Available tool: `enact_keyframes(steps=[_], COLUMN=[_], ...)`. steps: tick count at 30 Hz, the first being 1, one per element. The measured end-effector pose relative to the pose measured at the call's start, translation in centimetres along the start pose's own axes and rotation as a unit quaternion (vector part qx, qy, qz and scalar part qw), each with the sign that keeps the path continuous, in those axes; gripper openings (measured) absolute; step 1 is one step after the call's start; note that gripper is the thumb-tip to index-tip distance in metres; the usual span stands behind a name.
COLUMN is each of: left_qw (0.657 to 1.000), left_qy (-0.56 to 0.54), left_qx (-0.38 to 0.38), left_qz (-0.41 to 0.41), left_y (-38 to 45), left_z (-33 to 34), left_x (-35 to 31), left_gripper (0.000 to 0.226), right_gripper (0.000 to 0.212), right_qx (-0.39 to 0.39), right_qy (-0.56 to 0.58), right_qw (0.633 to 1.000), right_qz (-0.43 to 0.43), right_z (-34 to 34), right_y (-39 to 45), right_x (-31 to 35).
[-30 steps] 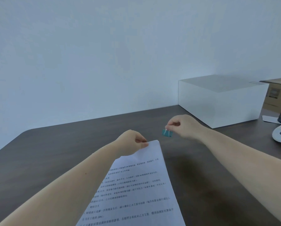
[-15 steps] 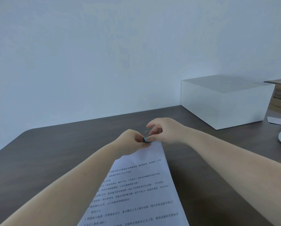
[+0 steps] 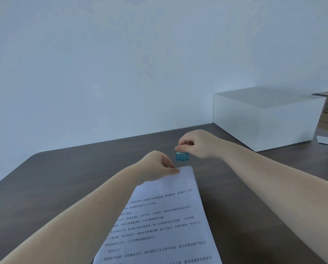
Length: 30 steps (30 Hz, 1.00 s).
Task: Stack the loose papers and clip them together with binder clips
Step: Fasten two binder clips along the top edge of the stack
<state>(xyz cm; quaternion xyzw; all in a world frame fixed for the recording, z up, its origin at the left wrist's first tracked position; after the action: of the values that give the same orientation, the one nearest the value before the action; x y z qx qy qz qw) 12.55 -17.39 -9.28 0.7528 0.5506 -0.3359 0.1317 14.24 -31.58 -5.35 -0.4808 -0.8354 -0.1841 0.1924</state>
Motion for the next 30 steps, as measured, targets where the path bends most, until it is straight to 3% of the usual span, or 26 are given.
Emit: enact_keyframes(steps=[16,22,27,30], left_qw=[1.000,0.999,1.000,0.999], left_qy=[-0.007,0.020,0.013,0.036], left_qx=[-0.026,-0.031,-0.025,-0.033], left_qz=[0.012,0.012,0.012,0.010], left_y=[-0.1,-0.2,-0.5,-0.6], left_z=[-0.7,-0.8,-1.3,-1.6], left_x=[-0.8,-0.8,-0.7,-0.8], left_gripper=[0.018,0.021,0.023,0.019], right_gripper=[0.029,0.058,0.044,0.037], right_qx=[0.056,0.087,0.042,0.063], right_qy=[0.035,0.002,0.008,0.033], right_qw=[0.997,0.993,0.999,0.997], right_qz=[0.036,0.078,0.008,0.008], right_z=[1.4,2.1,1.8,2.3], right_y=[-0.5,-0.6,-1.5,-1.8], right_x=[-0.3,-0.7,0.7,0.6])
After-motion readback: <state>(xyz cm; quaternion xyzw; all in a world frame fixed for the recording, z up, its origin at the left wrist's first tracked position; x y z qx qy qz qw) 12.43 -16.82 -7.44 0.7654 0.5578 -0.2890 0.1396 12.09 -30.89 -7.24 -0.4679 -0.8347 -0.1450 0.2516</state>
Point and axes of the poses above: each hand's wrist, its own y-axis towards the middle knuckle, its own z-axis out of the palm, x = y × z, the point moved 6 cm from there along y, towards the middle knuckle, and after that the axes turned 7 degrees about x, right-handed, at the moved point
